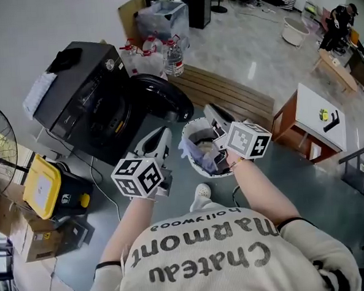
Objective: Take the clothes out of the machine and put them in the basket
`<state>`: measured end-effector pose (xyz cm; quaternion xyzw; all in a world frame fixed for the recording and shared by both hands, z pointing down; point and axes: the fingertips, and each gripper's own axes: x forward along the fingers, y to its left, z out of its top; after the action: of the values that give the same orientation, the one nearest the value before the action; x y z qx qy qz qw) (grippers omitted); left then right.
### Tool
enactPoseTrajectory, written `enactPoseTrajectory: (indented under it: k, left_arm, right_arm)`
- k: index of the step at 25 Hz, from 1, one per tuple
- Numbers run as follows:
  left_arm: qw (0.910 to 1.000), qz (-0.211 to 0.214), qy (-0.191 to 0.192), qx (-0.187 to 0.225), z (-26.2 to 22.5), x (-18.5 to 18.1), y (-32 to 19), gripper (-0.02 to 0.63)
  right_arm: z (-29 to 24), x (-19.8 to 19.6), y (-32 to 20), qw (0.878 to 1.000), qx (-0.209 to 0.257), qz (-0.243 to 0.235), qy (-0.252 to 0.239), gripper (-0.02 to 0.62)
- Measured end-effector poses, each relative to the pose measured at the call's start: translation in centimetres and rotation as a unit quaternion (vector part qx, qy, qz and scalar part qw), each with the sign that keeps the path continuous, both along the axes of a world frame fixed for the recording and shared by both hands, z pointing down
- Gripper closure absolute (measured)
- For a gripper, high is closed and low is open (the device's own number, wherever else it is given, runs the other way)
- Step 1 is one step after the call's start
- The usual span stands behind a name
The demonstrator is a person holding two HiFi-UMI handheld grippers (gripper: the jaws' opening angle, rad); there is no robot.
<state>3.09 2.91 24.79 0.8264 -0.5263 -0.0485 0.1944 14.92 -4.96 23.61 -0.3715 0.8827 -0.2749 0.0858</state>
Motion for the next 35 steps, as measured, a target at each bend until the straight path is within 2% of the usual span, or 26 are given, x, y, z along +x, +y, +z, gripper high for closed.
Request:
enactPoseTrajectory:
  k: [5,10,13,18,25,35]
  left_arm:
    - [0.998,-0.016,-0.023,0.057,-4.5,-0.9,3.1,0.592]
    - [0.9904,-0.05,-0.051,0.118,-8.3,-1.8,6.6,0.592]
    - [0.9879,-0.07,-0.058,0.126,-9.0,-2.8,7.8,0.592]
    - [0.985,-0.117,-0.051,0.116,-9.2,-4.8,8.3,0.592]
    - [0.9791,-0.174,-0.022,0.103,-9.0,-6.0,7.9,0.592]
    - [0.9784,-0.188,-0.019,0.084,-7.9,-6.0,6.9,0.592]
  right_arm:
    - [-6.6,-1.9,3.9,0.997,0.076,-0.015,-0.017,0.543]
    - [-10.2,-2.5,7.5,0.988,0.148,-0.032,0.01,0.543]
    - [-11.2,-3.6,8.4,0.983,0.174,-0.049,0.025,0.543]
    - [-11.1,-5.5,8.2,0.98,0.177,-0.083,0.04,0.543]
    - [-9.9,-5.5,6.6,0.977,0.164,-0.117,0.071,0.543]
    - [-8.9,-5.4,5.4,0.974,0.162,-0.133,0.084,0.543]
